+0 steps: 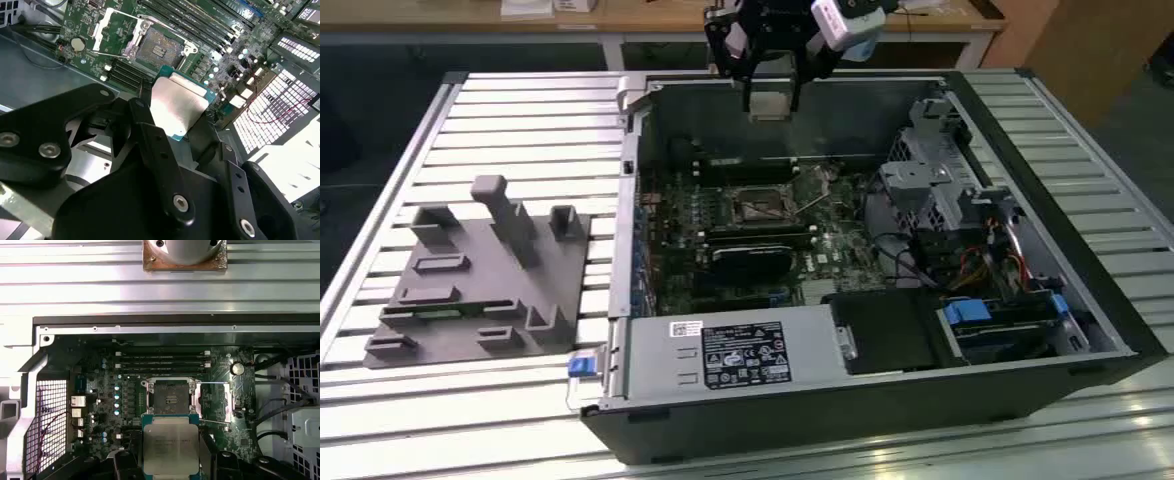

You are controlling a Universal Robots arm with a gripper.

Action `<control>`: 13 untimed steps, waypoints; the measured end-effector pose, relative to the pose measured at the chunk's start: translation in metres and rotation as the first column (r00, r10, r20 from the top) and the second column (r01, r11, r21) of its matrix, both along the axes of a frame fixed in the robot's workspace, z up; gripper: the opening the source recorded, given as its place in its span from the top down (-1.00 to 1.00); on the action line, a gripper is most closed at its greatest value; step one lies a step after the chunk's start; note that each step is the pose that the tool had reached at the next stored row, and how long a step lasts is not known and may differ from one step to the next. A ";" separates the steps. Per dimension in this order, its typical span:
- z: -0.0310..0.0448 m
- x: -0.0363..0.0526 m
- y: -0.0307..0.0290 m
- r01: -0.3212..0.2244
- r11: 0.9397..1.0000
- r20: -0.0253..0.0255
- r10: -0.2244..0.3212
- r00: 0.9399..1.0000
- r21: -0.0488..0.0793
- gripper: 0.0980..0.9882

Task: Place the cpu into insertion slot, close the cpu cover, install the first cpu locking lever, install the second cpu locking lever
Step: 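Place the cpu into insertion slot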

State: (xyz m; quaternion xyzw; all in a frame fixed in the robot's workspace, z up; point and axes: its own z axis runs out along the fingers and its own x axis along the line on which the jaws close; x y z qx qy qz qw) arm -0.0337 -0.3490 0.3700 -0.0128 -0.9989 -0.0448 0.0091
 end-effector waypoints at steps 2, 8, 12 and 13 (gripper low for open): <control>0.0000 0.0000 0.0000 0.000 1.000 0.000 0.000 1.000 0.000 0.01; -0.0014 0.0000 0.0000 0.000 1.000 0.000 0.000 1.000 0.000 0.01; -0.0044 0.0000 0.0000 0.000 1.000 0.000 0.000 1.000 0.000 0.01; -0.0054 0.0000 0.0000 0.000 1.000 0.000 0.000 1.000 0.000 0.01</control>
